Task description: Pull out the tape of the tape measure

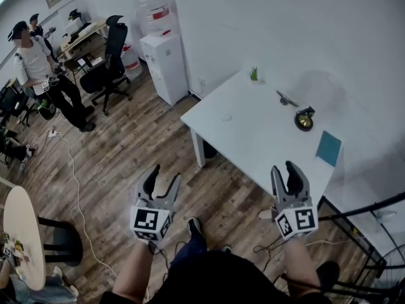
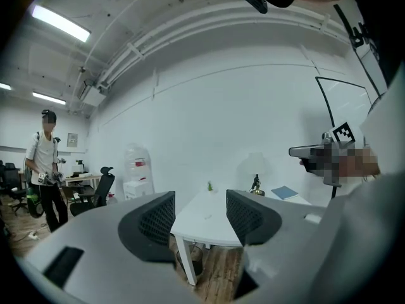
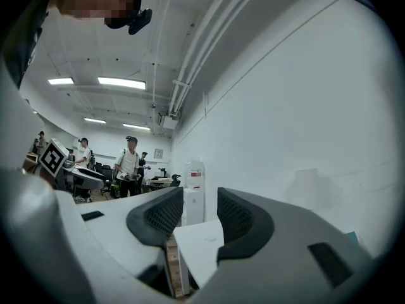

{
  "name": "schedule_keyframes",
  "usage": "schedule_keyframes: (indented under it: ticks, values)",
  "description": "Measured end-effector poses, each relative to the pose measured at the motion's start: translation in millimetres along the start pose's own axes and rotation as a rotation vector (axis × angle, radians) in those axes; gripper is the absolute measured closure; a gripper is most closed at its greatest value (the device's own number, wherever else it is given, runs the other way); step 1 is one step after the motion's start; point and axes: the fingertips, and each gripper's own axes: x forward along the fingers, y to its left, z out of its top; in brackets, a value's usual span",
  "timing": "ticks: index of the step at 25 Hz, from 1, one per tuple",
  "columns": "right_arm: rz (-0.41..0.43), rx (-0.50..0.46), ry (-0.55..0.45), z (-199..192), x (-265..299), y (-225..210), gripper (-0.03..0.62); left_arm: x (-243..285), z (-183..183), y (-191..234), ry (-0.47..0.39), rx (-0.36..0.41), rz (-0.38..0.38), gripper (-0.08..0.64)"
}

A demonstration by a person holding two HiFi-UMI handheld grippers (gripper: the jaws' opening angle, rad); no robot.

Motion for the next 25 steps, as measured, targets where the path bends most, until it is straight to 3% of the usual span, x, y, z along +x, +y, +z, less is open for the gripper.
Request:
schedule_keyframes:
  ticks: [13, 18, 25]
  values:
    - [-0.136, -0.029, 0.091, -21, 134, 37, 0.423, 107, -22, 136, 0.02, -0.066, -0.114, 0.312]
    - [-0.165, 0.008, 0.137, -35, 160, 48, 0.426, 133, -40, 165, 0.03, -0.119, -0.151, 0.313]
    - [-0.175, -0.005, 0.167, -39, 187, 42, 0.43, 165, -48, 174, 0.022, -0.18, -0.186, 0.313]
